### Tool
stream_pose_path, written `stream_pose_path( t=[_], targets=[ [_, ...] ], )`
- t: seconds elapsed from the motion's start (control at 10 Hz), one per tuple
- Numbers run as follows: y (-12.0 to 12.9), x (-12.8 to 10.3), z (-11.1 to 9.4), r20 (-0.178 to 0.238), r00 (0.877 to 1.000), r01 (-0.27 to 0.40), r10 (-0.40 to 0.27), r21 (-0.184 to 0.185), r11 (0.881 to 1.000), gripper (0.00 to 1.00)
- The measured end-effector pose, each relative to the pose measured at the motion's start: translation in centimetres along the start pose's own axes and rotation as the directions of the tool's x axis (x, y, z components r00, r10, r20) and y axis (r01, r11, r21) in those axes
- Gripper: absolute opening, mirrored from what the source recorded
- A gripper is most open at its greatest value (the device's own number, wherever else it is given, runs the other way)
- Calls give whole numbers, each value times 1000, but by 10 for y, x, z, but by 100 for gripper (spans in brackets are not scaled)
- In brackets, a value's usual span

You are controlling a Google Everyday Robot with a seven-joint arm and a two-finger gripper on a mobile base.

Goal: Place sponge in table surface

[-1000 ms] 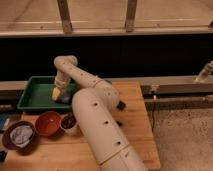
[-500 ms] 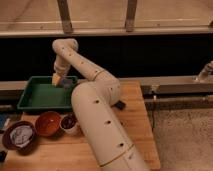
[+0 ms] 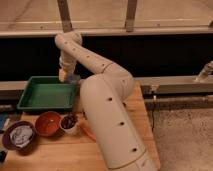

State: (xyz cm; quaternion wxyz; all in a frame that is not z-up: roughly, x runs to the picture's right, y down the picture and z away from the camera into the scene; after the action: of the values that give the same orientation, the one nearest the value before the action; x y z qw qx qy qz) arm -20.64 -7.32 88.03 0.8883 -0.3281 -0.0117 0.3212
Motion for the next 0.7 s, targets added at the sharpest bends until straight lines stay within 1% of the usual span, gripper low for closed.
stream_pose_path(
  t=[0.1,0.2,0.3,0.4,0.5,0.7],
  targets=[
    [-2,19,-7,-14,999,-31,31,10,999,0],
    [-5,45,-15,-30,997,-75,76,23,997,0],
    [-7,73,-23,-44,991,-127,128,36,991,0],
    [-9,94,-28,-55,984,-169,171,48,984,0],
    [-8,120,-33,-69,968,-236,240,58,970,0],
    [-7,145,-35,-82,944,-314,320,70,947,0]
  ],
)
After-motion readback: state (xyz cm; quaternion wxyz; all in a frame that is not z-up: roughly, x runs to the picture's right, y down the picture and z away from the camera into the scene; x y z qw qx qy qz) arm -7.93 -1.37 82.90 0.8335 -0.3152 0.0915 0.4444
